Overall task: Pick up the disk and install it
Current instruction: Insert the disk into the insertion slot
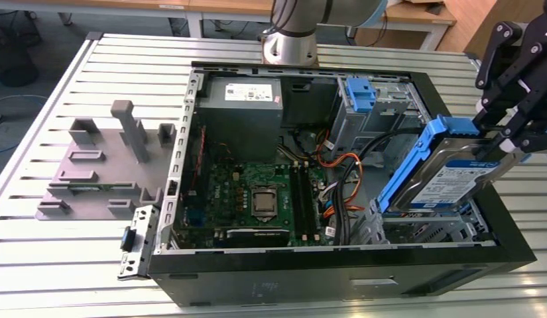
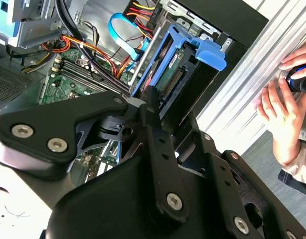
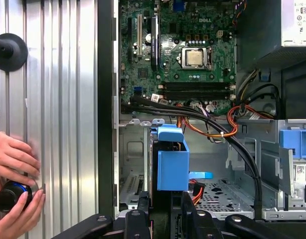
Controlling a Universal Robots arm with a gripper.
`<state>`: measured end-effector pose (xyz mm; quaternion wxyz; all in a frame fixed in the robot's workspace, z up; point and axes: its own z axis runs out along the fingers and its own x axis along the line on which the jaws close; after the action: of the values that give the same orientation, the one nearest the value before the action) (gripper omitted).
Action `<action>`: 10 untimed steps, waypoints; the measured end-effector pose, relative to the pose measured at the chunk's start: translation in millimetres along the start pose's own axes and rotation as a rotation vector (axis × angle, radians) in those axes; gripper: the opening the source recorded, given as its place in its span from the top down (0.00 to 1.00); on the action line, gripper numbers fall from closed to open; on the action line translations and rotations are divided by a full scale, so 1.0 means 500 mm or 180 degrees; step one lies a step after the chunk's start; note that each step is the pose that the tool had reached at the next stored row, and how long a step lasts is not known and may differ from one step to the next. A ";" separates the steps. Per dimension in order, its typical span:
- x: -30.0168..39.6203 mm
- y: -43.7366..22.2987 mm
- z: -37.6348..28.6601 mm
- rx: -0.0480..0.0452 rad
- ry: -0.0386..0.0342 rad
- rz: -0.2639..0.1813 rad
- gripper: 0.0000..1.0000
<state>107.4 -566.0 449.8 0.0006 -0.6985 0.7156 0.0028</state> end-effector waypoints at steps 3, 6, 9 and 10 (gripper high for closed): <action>0.000 0.001 0.000 0.0000 0.0001 0.0000 0.65; 0.000 0.002 0.000 0.0000 0.0000 0.0001 0.65; 0.000 0.002 0.002 0.0001 0.0000 0.0000 0.65; 0.000 0.002 0.004 0.0001 0.0001 0.0000 0.65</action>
<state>106.5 -565.9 447.8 0.0006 -0.6985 0.7156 0.0026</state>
